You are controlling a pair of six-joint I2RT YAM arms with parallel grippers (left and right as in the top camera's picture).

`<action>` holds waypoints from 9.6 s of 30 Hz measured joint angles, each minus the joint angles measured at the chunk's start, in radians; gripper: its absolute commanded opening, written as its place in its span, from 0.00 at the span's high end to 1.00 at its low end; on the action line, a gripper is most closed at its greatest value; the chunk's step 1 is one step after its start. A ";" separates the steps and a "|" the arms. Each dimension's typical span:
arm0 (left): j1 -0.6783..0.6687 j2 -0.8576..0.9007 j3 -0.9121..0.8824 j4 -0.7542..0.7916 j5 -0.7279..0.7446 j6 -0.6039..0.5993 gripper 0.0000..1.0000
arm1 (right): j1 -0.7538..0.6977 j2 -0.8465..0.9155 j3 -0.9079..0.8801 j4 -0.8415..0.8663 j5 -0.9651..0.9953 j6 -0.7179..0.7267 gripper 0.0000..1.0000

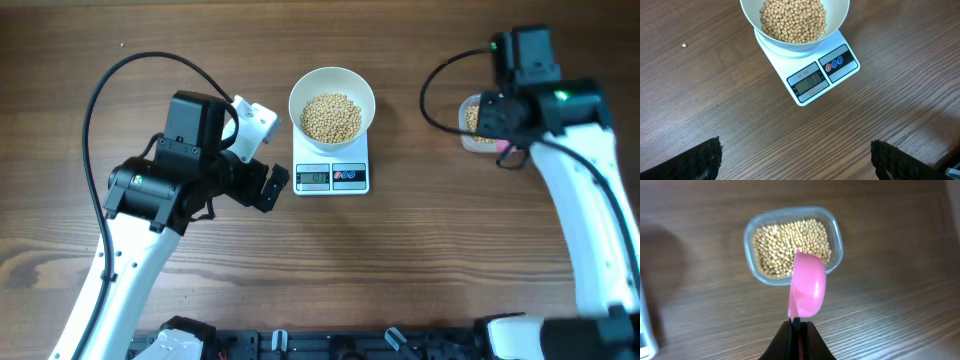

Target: Scoop item into bowl and weigh 150g on scale

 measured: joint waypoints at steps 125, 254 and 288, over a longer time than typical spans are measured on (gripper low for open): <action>0.000 0.000 0.000 0.000 0.000 0.000 0.00 | -0.191 0.221 -0.142 0.886 -1.595 0.018 0.96; 0.000 0.000 0.000 0.000 0.000 0.000 0.00 | -0.099 -0.022 -0.048 0.644 -0.745 -0.267 0.96; 0.000 0.000 0.000 0.000 0.000 0.000 0.00 | -0.018 0.307 0.162 0.055 0.152 -0.716 0.96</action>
